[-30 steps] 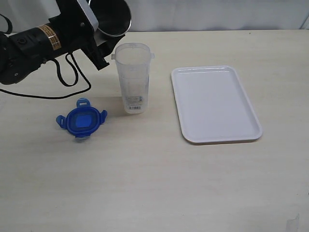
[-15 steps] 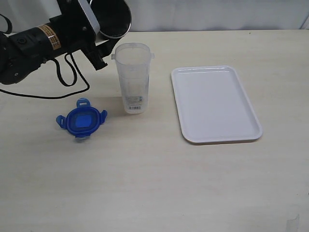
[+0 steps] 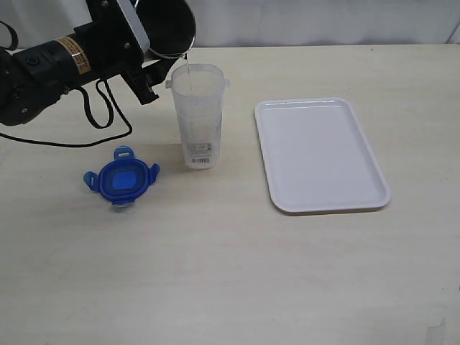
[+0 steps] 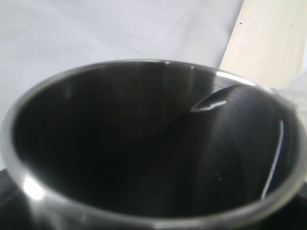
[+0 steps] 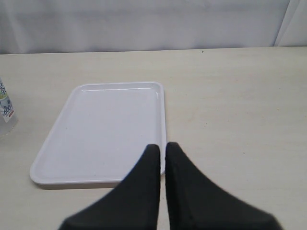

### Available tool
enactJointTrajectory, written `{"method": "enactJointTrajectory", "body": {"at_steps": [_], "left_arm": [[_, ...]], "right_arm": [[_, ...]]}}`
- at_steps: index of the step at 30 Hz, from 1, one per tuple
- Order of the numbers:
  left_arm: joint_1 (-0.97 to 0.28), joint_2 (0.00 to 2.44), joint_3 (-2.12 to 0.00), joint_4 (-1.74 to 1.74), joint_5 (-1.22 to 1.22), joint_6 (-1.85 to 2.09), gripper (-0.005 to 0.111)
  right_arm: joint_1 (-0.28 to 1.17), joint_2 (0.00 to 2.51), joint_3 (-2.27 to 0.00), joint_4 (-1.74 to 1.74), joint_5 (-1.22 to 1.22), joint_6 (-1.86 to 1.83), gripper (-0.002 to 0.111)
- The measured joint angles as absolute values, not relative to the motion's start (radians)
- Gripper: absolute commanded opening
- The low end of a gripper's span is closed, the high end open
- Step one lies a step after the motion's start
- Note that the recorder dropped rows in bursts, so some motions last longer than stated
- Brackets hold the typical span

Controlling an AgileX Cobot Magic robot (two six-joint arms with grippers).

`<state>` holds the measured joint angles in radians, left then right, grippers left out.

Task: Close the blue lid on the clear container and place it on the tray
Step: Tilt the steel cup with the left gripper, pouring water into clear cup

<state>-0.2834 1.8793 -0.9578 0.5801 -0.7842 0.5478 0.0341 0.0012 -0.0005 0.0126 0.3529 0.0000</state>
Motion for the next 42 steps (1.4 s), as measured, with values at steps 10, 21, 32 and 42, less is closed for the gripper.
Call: {"method": "enactJointTrajectory", "body": {"at_steps": [10, 21, 32, 42], "left_arm": [[-0.283, 1.879, -0.958, 0.58, -0.784, 0.592, 0.0], [-0.283, 1.879, -0.958, 0.58, -0.784, 0.681, 0.0], [-0.283, 1.879, -0.958, 0.58, -0.784, 0.7, 0.0], [-0.283, 1.879, -0.958, 0.576, -0.784, 0.735, 0.0]], "right_arm": [[0.034, 0.001, -0.001, 0.013, 0.353, 0.0, 0.004], [0.034, 0.001, -0.001, 0.013, 0.353, 0.0, 0.004], [0.034, 0.001, -0.001, 0.013, 0.353, 0.0, 0.004], [0.034, 0.001, -0.001, 0.013, 0.353, 0.0, 0.004]]}}
